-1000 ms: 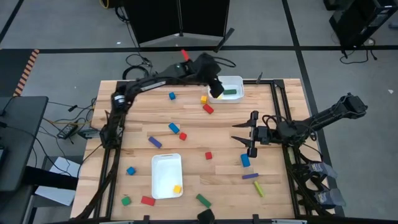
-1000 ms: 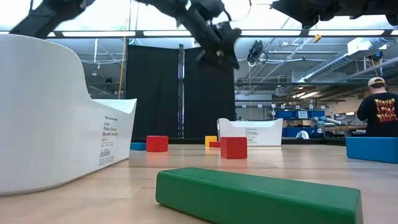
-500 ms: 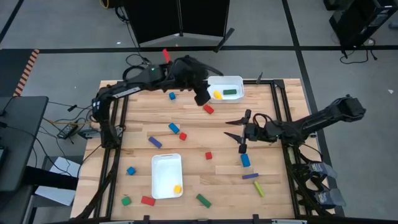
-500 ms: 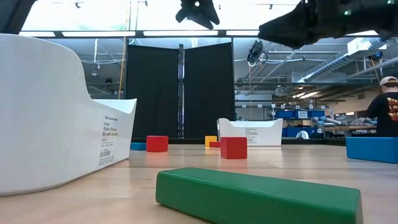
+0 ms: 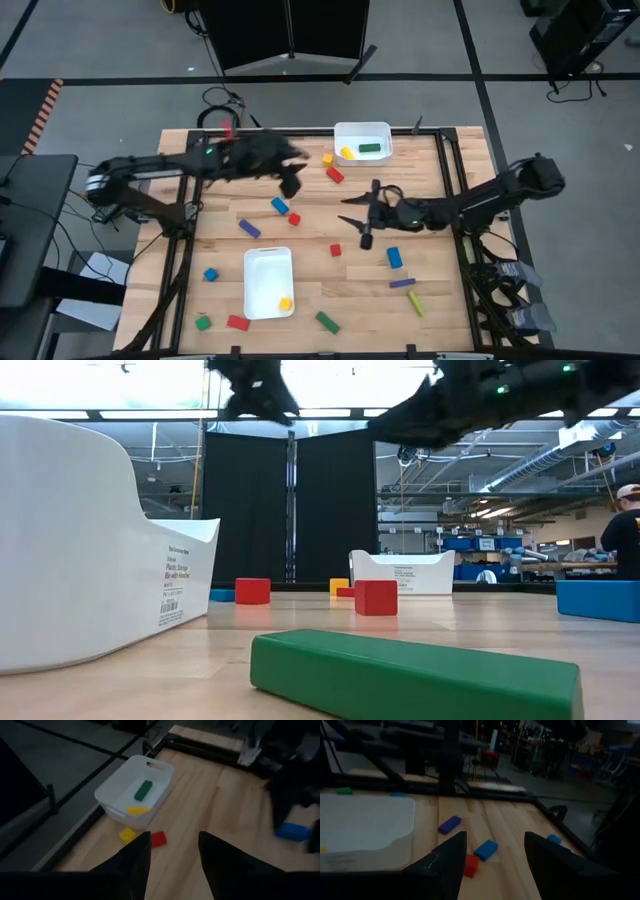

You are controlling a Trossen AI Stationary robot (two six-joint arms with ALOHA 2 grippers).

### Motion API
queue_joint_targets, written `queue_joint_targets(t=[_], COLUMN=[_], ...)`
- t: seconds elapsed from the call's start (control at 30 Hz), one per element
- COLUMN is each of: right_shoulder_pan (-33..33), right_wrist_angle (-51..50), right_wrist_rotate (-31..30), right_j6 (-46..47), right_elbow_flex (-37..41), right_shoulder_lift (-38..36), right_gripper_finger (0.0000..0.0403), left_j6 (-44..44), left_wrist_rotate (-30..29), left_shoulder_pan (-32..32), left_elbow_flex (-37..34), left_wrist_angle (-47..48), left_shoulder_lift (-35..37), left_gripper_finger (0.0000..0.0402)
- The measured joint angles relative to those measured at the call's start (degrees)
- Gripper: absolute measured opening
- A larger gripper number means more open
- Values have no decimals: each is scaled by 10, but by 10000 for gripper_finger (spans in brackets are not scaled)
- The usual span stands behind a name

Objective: Sort blocks by size
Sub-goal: Put the red small block into the bottom white bin

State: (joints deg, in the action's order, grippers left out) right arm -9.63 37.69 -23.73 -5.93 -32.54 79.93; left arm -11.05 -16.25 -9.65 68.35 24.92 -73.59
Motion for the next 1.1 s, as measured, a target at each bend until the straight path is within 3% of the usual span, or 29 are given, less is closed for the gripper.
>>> queue_joint_targets(t=[0.2,0.43,0.73,1.1], right_shoulder_pan=[12,22,46,57], right_wrist_angle=[-6,-115,-205,-275], right_wrist_rotate=[33,34,66,54], right_j6=[38,80,140,169], right_elbow_flex=[-98,-237,-342,-406], right_shoulder_lift=[124,264,370,428], right_gripper_finger=[215,230,271,275], left_j6=[-70,-107,-116,-117], left_wrist_rotate=[-12,-20,-19,-14], left_shoulder_pan=[3,3,3,9], left_elbow_flex=[-194,-320,-350,-350], left_wrist_angle=[-87,-152,-150,-153], left_shoulder_lift=[152,274,317,317], left_gripper_finger=[172,172,172,172])
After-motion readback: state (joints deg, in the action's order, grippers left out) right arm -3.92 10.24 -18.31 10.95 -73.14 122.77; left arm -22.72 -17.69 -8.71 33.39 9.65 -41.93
